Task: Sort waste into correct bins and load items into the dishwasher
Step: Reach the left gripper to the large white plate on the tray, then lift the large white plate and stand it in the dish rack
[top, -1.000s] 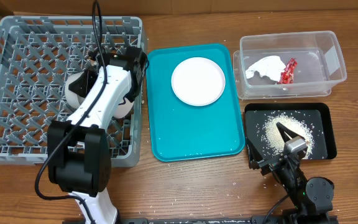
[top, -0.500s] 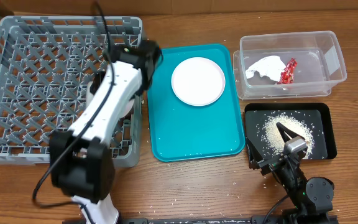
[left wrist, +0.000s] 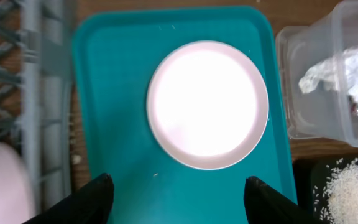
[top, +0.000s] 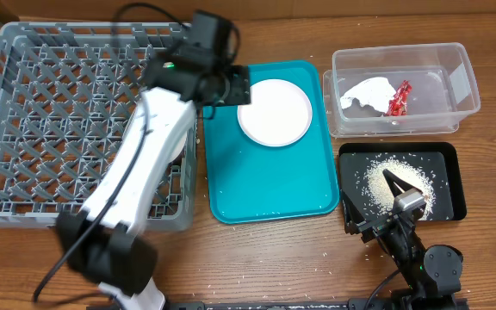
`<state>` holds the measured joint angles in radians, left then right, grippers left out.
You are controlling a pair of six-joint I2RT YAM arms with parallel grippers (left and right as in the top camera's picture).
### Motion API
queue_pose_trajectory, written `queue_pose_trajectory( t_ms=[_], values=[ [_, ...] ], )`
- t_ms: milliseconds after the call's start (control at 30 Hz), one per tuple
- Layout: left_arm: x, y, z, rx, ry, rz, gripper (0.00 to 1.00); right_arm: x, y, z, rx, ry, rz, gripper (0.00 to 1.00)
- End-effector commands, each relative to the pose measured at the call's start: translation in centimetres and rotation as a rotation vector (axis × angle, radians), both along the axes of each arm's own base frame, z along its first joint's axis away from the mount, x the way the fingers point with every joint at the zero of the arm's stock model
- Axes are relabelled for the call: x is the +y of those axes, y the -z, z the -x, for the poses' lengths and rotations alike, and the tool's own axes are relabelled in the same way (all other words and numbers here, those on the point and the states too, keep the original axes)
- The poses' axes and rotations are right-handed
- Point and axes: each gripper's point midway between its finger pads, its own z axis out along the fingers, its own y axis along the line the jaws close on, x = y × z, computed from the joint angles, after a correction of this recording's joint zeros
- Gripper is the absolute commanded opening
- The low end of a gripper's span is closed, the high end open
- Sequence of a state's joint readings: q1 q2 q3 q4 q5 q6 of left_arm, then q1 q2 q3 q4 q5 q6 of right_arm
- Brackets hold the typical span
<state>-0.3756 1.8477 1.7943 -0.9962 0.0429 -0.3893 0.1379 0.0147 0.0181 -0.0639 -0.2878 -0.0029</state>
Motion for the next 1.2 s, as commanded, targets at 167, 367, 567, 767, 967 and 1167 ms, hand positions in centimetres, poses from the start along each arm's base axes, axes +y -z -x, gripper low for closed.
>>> queue_pose_trajectory(
  t_ms=[167, 367, 567, 767, 967, 1167],
  values=[
    [-1.7, 15.1, -1.4, 0.276, -0.035, -0.047, 0.59, -0.1, 0.1, -0.1, -0.004, 0.008, -0.004, 1.0],
    [-1.7, 19.2, 0.0, 0.389, -0.029, -0.067, 0.43, -0.1, 0.1, -0.1, -0.004, 0.008, -0.004, 1.0],
    [-0.9, 15.3, -0.1, 0.369, -0.04, -0.043, 0.04, -0.1, 0.1, -0.1, -0.004, 0.008, -0.004, 1.0],
    [5.1, 3.8, -0.5, 0.141, -0.153, -0.22, 0.04, -0.1, 0.1, -0.1, -0.004, 0.008, -0.004, 1.0],
    [15.1, -7.6, 3.0, -0.099, -0.299, -0.687, 0.04, -0.1, 0.1, -0.1, -0.005, 0.008, -0.004, 1.0],
    [22.4, -14.6, 5.7, -0.14, -0.387, -1.192, 0.04, -0.1, 0.1, -0.1, -0.005, 0.008, -0.004, 1.0]
  ],
)
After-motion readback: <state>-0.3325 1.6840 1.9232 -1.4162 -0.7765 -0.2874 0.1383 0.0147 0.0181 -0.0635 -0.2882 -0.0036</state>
